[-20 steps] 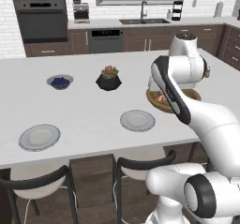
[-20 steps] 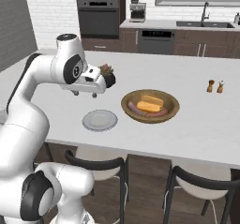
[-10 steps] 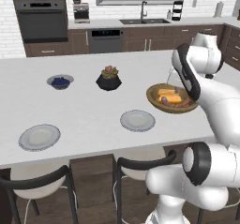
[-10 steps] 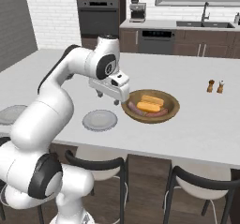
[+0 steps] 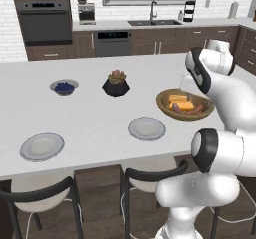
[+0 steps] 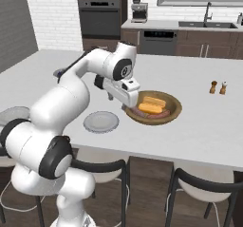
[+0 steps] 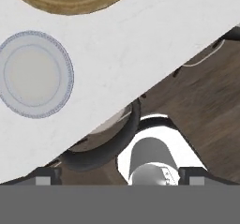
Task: Place one bun and one sausage from the bowl on each plate.
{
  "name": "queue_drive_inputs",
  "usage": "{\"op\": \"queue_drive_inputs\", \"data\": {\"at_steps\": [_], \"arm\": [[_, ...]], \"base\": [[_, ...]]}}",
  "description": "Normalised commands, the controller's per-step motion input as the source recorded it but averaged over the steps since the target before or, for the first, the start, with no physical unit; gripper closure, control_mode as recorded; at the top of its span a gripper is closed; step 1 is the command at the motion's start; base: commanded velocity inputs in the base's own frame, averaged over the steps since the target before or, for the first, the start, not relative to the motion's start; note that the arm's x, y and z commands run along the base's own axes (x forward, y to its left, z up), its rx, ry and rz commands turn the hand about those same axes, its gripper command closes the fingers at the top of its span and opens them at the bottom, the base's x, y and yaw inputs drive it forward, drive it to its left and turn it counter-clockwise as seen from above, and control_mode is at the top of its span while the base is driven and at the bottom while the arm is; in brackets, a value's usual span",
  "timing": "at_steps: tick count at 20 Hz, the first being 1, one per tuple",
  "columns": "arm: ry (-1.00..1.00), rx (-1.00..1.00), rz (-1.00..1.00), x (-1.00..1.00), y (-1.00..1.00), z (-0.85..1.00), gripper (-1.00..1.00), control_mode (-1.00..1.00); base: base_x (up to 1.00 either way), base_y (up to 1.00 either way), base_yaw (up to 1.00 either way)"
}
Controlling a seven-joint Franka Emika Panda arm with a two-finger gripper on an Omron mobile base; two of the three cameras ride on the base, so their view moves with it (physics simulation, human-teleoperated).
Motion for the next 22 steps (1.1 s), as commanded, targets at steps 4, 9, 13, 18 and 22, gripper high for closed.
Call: {"op": "queue_drive_inputs", "data": {"at_steps": [4, 9, 13, 18, 22], "arm": [[0.00, 0.00, -0.05, 0.49, 0.03, -0.42, -1.00, -1.00], [0.07, 0.01, -0.01, 0.57, -0.02, -0.16, -1.00, -1.00], [0.09, 0.00, 0.00, 0.51, -0.01, -0.15, -1.00, -1.00], [0.05, 0.02, 0.00, 0.38, -0.15, -0.31, -1.00, -1.00], [0.02, 0.02, 0.00, 0.36, -0.14, -0.31, -1.00, -1.00]], "base": [[0.00, 0.00, 0.00], [0.00, 0.00, 0.00], [0.00, 0.00, 0.00], [0.00, 0.00, 0.00], [0.00, 0.00, 0.00]]}}
